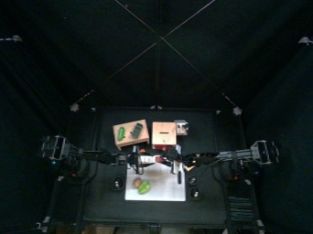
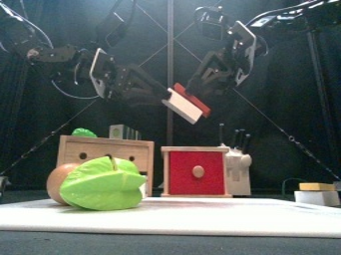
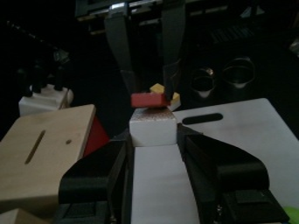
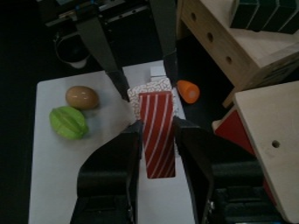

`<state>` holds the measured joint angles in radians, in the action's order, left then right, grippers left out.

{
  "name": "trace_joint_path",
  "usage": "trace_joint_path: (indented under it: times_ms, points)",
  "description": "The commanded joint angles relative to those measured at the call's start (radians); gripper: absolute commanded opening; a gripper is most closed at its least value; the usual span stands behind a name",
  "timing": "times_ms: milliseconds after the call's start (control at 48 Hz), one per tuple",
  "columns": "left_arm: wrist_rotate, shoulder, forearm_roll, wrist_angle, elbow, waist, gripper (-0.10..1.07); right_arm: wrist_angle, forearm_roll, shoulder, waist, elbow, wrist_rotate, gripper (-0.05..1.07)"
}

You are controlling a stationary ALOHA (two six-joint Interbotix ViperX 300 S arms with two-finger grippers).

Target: Separate salmon and rice

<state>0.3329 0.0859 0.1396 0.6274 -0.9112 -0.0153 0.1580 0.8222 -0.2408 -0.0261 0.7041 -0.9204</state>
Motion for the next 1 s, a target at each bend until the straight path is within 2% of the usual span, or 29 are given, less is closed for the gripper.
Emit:
trace_joint_path:
  times_ms: [0, 979]
  points:
    - [0.002, 0.015, 0.002, 0.008, 0.018, -0.002, 0.59, -0.005, 0.000, -0.021, -0.003, -0.017, 0.002, 0.53]
    - [-0.002, 0.015, 0.000, 0.006, 0.003, -0.002, 0.59, 0.002, -0.003, -0.040, -0.003, 0.003, 0.002, 0.53]
